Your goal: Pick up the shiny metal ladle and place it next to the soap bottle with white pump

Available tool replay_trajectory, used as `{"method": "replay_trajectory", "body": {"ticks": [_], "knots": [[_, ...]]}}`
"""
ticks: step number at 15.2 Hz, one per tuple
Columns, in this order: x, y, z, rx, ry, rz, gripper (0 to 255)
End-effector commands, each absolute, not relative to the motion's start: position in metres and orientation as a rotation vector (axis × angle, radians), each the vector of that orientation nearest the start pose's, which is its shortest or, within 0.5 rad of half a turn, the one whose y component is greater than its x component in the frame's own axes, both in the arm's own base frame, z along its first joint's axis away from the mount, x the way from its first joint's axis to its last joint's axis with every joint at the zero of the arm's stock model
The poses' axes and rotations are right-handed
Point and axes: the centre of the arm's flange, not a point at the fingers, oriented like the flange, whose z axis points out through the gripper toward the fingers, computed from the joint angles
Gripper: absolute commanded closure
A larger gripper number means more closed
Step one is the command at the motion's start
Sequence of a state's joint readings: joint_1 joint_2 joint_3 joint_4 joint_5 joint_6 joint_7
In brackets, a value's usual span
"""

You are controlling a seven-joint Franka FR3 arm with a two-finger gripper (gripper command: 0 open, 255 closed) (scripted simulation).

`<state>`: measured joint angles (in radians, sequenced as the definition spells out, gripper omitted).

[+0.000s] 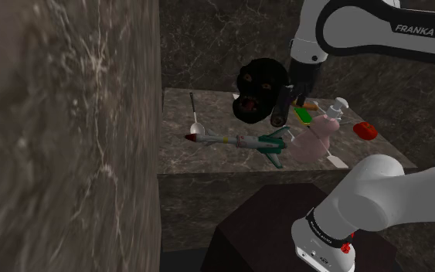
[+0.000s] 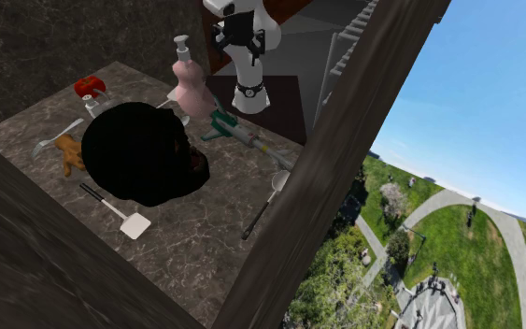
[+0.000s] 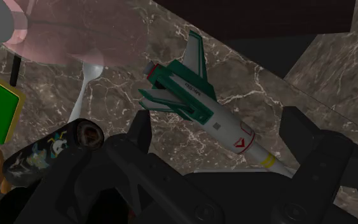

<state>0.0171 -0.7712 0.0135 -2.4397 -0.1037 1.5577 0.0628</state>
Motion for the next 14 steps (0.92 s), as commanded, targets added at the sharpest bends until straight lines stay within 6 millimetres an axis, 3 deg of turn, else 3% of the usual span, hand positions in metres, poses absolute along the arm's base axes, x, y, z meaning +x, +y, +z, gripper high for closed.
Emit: {"method": "replay_trajectory", "body": {"ticks": [1,14], "knots": [[0.305,-0.001,0.546,-3.254,0.052,0.172,0],[0.411,0.059,0.455,-3.223,0.364,-0.111,0]]}}
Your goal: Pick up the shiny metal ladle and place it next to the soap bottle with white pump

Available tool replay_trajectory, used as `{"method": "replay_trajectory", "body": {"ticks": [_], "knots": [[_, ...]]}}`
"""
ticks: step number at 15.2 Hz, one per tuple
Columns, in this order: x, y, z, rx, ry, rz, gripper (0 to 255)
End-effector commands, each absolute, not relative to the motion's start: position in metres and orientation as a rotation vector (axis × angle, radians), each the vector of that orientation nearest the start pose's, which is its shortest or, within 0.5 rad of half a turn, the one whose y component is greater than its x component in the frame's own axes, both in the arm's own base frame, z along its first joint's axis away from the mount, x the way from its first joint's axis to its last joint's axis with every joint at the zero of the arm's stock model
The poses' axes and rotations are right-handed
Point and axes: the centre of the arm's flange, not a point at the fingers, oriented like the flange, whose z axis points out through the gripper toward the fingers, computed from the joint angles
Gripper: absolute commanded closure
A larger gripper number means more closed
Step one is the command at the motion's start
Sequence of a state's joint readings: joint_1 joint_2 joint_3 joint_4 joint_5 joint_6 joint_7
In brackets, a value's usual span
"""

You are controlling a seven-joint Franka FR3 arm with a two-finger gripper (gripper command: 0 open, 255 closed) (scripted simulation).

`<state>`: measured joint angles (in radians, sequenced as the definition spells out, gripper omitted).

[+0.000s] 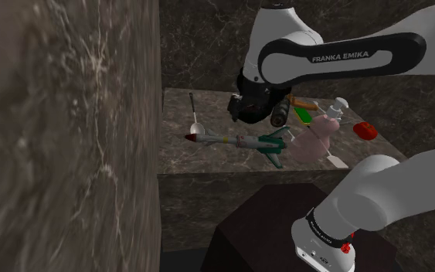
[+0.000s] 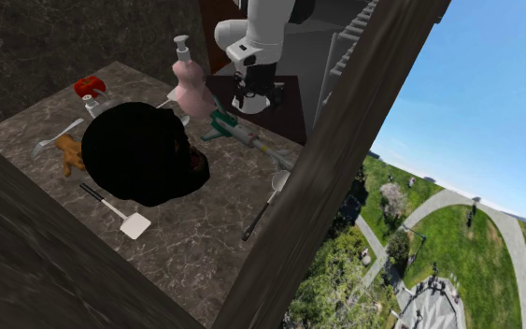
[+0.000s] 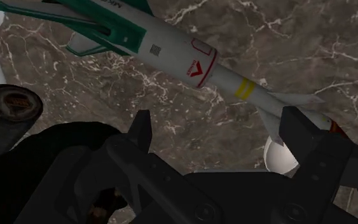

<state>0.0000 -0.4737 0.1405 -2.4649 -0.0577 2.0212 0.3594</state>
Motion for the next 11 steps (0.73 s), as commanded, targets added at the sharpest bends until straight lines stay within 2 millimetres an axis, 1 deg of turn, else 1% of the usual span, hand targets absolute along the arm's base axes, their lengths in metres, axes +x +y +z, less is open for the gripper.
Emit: {"method": "replay_trajectory", "body": {"ticks": [1,11], "knots": [[0.420,0.063,0.449,-3.218,0.388,-0.133,0],[0.519,0.093,0.395,-3.153,0.621,-0.347,0]]}}
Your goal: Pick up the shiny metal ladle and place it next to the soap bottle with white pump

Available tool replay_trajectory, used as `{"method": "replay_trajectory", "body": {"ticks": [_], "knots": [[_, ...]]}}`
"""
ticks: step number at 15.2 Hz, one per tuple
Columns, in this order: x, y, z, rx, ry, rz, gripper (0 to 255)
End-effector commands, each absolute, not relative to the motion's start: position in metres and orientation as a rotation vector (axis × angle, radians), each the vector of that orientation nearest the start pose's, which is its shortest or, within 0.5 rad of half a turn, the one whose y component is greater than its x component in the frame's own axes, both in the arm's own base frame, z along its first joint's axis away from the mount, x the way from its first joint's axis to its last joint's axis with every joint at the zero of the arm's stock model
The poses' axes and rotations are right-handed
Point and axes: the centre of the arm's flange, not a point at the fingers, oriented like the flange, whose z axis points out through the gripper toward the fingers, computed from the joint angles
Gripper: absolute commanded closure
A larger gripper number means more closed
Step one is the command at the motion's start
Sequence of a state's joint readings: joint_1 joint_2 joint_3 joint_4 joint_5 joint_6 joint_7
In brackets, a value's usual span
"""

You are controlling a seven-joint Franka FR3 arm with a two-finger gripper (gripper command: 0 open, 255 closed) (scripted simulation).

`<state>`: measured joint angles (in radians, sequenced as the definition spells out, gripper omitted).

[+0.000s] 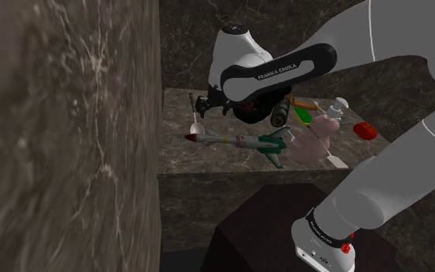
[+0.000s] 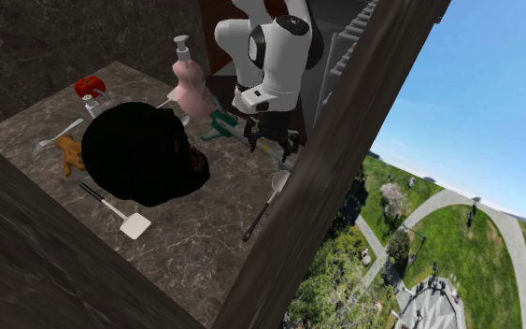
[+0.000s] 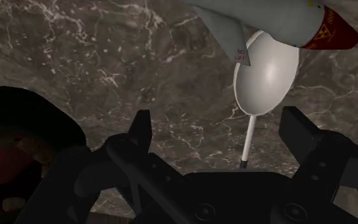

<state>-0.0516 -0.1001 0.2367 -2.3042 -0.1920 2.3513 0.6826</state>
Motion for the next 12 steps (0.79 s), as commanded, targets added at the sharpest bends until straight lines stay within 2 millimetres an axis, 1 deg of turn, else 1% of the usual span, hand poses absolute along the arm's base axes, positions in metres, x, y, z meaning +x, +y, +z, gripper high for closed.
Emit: {"method": "replay_trajectory", "body": {"ticks": [1,6,7,12], "knots": [[0.530,0.096,0.391,-3.144,0.644,-0.368,0],[0.584,0.105,0.370,-3.098,0.757,-0.473,0],[0.588,0.105,0.368,-3.094,0.766,-0.482,0],[0.595,0.101,0.343,-3.094,0.766,-0.482,0]]}}
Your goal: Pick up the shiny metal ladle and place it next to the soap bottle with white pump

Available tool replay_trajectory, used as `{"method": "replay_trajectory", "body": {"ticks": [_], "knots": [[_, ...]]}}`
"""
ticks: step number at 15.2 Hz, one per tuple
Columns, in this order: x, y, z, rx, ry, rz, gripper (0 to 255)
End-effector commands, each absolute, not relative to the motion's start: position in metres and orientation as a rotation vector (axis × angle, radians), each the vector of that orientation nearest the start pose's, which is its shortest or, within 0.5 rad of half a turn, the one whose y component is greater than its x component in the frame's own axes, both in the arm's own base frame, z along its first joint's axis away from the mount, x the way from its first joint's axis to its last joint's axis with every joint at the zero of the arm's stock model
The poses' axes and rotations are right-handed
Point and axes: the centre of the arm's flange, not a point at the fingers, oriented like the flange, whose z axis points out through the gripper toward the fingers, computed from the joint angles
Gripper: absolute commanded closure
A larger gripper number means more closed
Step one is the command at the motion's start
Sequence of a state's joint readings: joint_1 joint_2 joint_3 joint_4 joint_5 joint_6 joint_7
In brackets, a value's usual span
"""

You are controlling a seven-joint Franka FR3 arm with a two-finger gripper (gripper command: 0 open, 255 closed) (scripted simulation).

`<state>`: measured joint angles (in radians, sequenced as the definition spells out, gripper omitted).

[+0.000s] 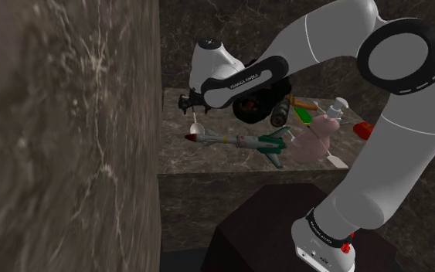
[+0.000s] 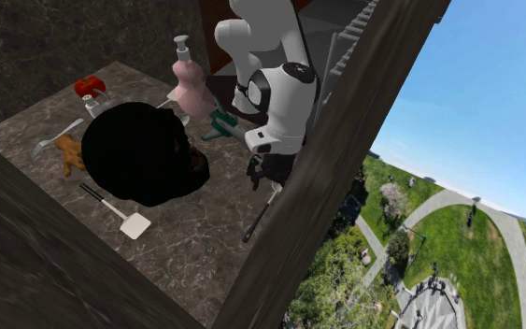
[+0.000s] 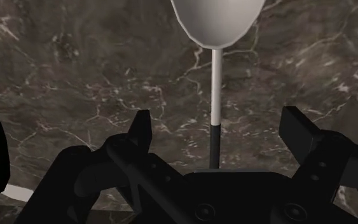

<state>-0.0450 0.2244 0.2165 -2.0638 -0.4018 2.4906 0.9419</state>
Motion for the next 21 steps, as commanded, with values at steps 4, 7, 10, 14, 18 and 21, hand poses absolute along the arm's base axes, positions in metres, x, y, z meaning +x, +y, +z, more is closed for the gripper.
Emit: {"method": "replay_trajectory", "body": {"ticks": [4,7,10,14,18,21], "knots": [[0.5987,0.0992,0.3303,-3.094,0.766,-0.482,0],[0.5987,0.0992,0.3303,-3.094,0.766,-0.482,0],[0.5987,0.0992,0.3303,-3.094,0.766,-0.482,0],[0.5987,0.0992,0.3303,-3.094,0.766,-0.482,255],[0.5987,0.0992,0.3303,-3.094,0.766,-0.482,255],[0.5987,0.0993,0.3356,-3.094,0.766,-0.482,255]]}}
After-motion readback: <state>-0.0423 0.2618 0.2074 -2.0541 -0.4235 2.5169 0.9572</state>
